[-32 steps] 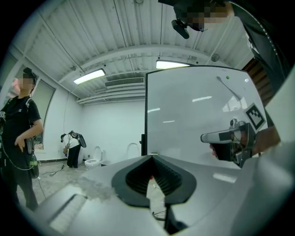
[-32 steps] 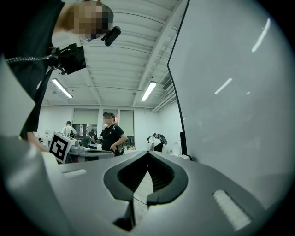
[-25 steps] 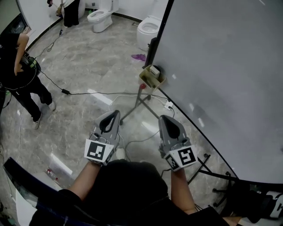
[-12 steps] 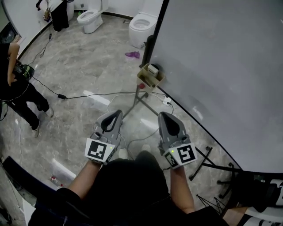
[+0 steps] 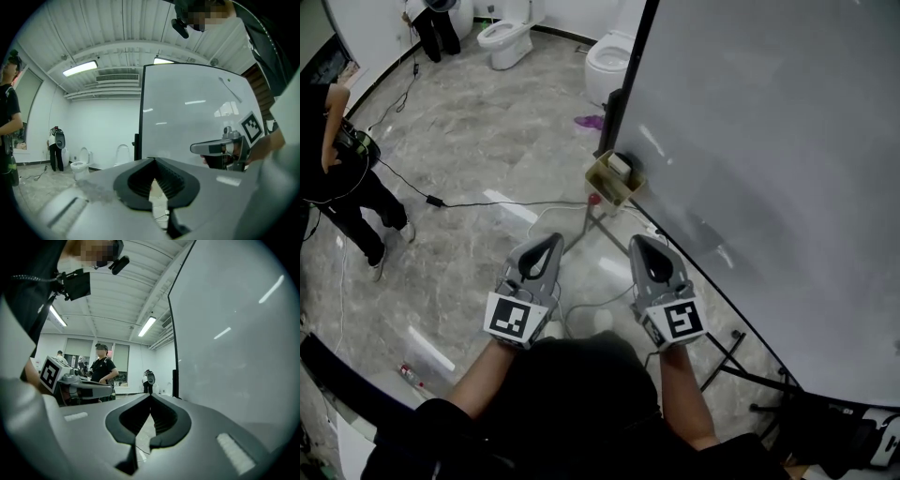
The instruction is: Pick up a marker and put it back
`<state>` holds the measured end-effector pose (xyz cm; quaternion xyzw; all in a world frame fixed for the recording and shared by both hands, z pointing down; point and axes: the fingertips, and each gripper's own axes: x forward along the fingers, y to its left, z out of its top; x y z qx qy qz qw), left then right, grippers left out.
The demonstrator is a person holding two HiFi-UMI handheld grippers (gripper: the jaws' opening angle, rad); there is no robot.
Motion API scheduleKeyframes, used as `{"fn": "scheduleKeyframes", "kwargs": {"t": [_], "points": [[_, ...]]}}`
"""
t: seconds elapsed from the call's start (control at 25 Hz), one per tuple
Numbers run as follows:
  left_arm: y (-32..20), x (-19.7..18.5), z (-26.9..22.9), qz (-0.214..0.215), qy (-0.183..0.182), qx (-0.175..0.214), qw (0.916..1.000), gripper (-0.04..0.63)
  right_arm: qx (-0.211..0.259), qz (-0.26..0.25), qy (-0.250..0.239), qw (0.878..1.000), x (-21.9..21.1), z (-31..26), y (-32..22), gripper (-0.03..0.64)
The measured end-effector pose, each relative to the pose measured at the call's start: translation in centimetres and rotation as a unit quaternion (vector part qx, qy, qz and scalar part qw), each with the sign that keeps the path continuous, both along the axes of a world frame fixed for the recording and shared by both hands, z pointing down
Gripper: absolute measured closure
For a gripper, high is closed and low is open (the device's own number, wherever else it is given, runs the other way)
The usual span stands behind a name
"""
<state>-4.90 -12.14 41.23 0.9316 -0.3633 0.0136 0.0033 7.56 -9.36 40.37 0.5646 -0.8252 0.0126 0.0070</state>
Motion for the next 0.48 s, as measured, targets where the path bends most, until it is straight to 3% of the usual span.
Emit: {"fn": "scheduleKeyframes", "kwargs": {"t": [0.36, 0.48], "points": [[-0.9, 3.5, 0.8, -0.009, -0.005, -0.011, 0.9999, 0.592, -0.042, -0.017, 0.033, 0.998, 1.8, 3.3, -3.3, 0.606], [-0.9, 4.8, 0.9, -0.006, -0.002, -0.015, 0.9999, 0.591, -0.043, -0.03, 0.034, 0.998, 1.8, 4.0, -4.5, 0.575]]}}
